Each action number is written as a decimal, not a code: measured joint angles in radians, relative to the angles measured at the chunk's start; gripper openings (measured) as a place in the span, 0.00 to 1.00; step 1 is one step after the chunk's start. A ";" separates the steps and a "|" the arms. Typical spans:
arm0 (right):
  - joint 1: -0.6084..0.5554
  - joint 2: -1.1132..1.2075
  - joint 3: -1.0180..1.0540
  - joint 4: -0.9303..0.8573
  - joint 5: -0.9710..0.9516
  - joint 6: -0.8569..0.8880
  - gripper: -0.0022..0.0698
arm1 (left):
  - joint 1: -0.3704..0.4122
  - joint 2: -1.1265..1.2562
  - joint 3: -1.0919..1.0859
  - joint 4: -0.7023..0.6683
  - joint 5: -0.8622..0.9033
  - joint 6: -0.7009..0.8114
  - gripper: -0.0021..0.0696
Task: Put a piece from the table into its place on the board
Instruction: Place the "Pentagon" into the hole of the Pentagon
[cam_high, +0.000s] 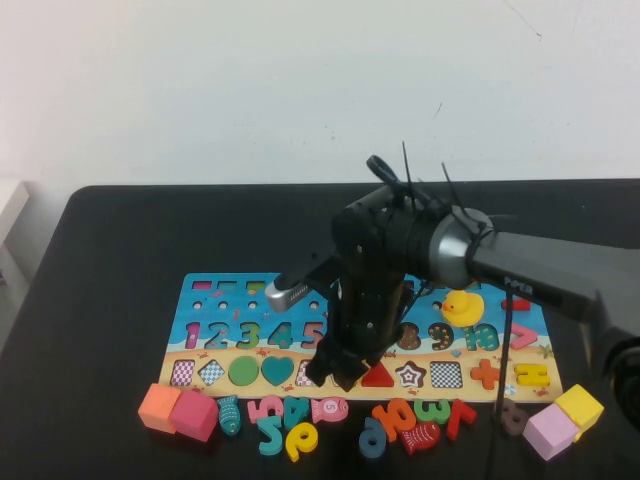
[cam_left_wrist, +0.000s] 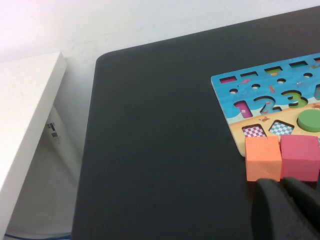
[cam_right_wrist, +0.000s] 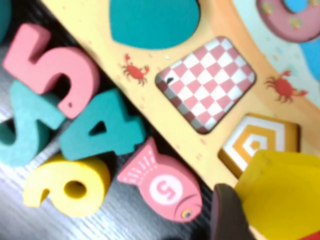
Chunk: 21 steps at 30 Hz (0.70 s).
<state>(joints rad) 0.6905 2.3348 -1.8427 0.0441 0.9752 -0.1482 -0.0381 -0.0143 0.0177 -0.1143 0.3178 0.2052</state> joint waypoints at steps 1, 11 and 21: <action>0.000 0.008 -0.003 0.000 0.000 0.004 0.56 | 0.000 0.000 0.000 0.000 0.000 0.000 0.03; 0.000 0.040 -0.017 0.006 -0.059 0.046 0.56 | 0.000 0.000 0.000 0.000 0.000 0.000 0.03; 0.000 0.044 -0.017 0.014 -0.058 0.054 0.56 | 0.000 0.000 0.000 0.000 0.000 0.004 0.03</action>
<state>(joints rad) 0.6905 2.3784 -1.8597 0.0579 0.9173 -0.0937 -0.0381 -0.0143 0.0177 -0.1143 0.3178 0.2089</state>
